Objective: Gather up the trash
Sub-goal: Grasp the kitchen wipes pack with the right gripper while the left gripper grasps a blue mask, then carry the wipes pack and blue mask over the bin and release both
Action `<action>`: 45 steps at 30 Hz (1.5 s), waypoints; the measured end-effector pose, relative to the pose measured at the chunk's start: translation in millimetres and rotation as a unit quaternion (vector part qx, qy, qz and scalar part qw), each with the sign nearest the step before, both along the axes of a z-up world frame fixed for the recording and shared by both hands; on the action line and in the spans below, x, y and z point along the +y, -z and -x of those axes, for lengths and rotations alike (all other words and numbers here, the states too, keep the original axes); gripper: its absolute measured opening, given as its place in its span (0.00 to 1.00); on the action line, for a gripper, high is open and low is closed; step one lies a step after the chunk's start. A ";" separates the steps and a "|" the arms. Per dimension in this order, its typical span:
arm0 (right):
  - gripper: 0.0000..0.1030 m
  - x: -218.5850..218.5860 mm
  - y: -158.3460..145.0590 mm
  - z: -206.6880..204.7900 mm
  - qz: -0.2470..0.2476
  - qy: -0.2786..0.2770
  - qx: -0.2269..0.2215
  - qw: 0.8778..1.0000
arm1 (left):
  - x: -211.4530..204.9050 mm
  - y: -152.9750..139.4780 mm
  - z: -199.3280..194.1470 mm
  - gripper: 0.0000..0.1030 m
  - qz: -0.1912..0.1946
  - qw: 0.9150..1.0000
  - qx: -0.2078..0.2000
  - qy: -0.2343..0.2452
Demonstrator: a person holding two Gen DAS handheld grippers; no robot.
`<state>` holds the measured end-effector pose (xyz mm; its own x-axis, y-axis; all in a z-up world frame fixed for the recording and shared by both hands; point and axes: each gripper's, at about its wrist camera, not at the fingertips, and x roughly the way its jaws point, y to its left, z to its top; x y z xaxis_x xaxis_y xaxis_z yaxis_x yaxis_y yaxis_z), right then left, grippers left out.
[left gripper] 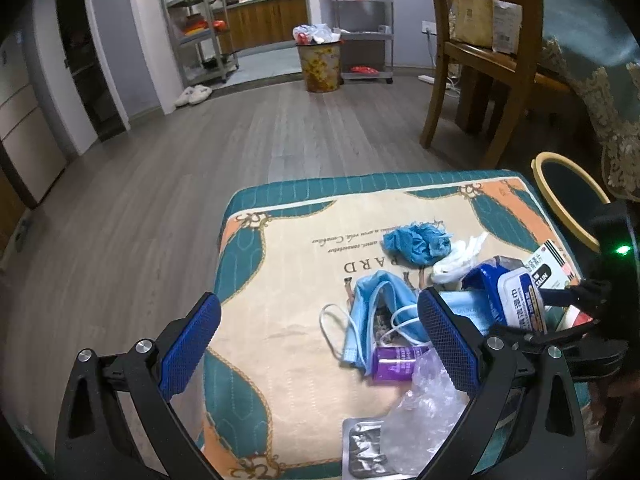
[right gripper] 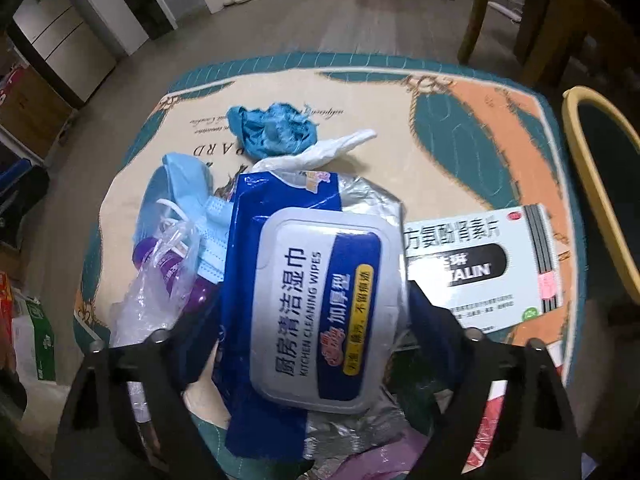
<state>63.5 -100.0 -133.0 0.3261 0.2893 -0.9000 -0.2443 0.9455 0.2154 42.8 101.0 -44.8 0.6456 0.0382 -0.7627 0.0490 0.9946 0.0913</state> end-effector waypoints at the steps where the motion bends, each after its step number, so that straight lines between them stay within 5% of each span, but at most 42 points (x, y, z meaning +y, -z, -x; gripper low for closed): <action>1: 0.70 -2.1 -2.9 0.5 0.000 0.003 -0.003 1.000 | 1.1 0.7 -0.9 0.95 0.001 1.000 0.001 -0.003; 8: 0.69 -22.0 -25.4 4.1 0.002 0.015 -0.017 1.000 | 1.4 9.4 -10.0 0.95 0.004 1.000 0.017 -0.008; 15: 0.69 -43.7 -96.8 -4.5 0.010 -0.017 -0.060 0.998 | -8.4 32.6 -23.7 0.95 -0.005 0.998 0.055 0.007; 19: 0.69 -57.7 -110.1 -2.0 0.011 -0.022 -0.087 0.996 | -10.6 49.3 -36.5 0.93 -0.022 0.997 0.075 0.002; 23: 0.69 -66.8 -107.0 -5.1 -0.038 -0.004 -0.077 0.996 | -10.0 60.1 -49.7 0.87 -0.009 0.996 0.092 -0.006; 29: 0.69 -73.0 -108.1 -10.5 -0.041 -0.012 -0.085 0.995 | -23.2 59.6 -65.8 0.76 0.055 0.994 0.091 0.004; 32: 0.69 -80.3 -108.4 -13.1 -0.046 -0.003 -0.087 0.995 | -43.7 65.1 -70.0 0.58 0.029 0.994 0.106 0.028; 34: 0.69 -84.5 -107.8 -10.8 -0.046 0.001 -0.088 0.995 | -52.3 71.5 -71.2 0.33 0.011 0.992 0.119 0.040; 37: 0.69 -91.9 -108.7 -8.2 -0.044 0.010 -0.088 0.995 | -62.2 75.2 -69.5 0.10 -0.009 0.990 0.126 0.059; 40: 0.69 -99.3 -109.9 -10.5 -0.038 0.016 -0.091 0.995 | -63.2 56.8 -64.8 0.07 -0.017 0.994 0.087 0.060; 45: 0.69 -114.5 -118.1 -14.4 -0.056 0.039 -0.099 0.993 | -57.8 -9.5 -55.0 0.07 0.049 0.997 -0.015 0.060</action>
<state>77.9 -214.5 -14.9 0.5194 0.3505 -0.7794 -0.2199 0.9361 0.2744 97.8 43.2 -35.3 0.6635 -0.1150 -0.7393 0.1668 0.9860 -0.0037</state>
